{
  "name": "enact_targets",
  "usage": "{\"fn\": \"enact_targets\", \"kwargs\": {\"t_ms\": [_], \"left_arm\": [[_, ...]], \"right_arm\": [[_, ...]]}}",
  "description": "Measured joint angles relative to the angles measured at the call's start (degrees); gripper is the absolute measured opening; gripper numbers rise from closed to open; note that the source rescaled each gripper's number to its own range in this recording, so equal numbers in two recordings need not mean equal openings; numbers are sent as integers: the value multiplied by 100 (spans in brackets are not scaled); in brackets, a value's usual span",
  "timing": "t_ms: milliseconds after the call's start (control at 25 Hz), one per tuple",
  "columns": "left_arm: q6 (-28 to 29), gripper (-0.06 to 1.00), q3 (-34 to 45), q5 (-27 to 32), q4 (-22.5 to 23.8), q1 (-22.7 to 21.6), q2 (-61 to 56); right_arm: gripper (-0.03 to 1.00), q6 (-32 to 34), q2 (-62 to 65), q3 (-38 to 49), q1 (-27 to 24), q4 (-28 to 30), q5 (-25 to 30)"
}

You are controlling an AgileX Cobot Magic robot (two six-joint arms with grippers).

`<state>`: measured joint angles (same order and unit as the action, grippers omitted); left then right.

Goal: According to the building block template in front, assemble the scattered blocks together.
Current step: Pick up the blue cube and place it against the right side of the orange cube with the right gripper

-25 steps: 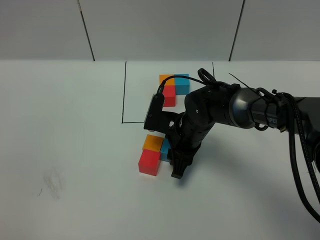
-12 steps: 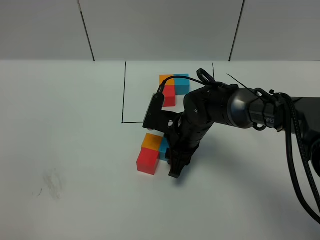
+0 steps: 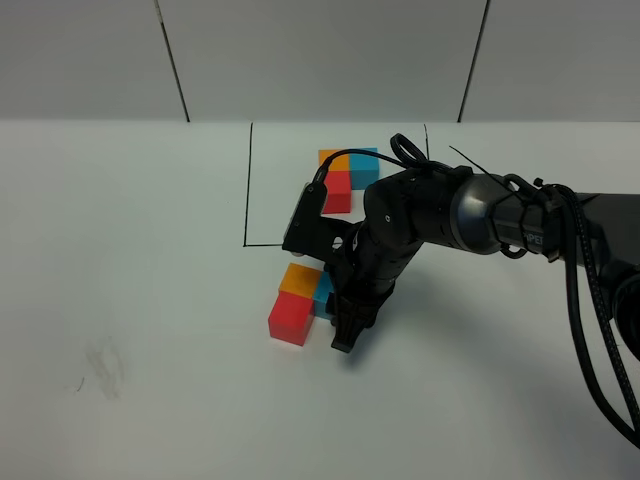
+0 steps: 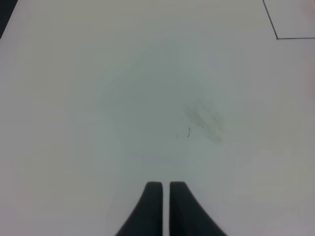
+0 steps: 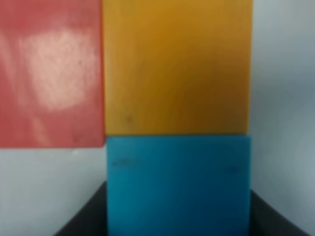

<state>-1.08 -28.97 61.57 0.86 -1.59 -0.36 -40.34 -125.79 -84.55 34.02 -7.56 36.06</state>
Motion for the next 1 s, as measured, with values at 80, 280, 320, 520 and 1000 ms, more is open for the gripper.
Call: {"fn": "enact_targets", "kwargs": {"t_ms": [80,280,320,520,1000], "left_arm": [[0,0,0,0,4,0,0],[0,0,0,0,4,0,0],[0,0,0,0,4,0,0],[0,0,0,0,4,0,0],[0,0,0,0,4,0,0]], "right_arm": [[51,7,0,0,0,6,0],[53,119,0,0,0,42,0],[57,137,0,-2,0,48,-6],[81,160,0,-13,-10,62,-50],[87,477,62,-13,-10,424,168]]}}
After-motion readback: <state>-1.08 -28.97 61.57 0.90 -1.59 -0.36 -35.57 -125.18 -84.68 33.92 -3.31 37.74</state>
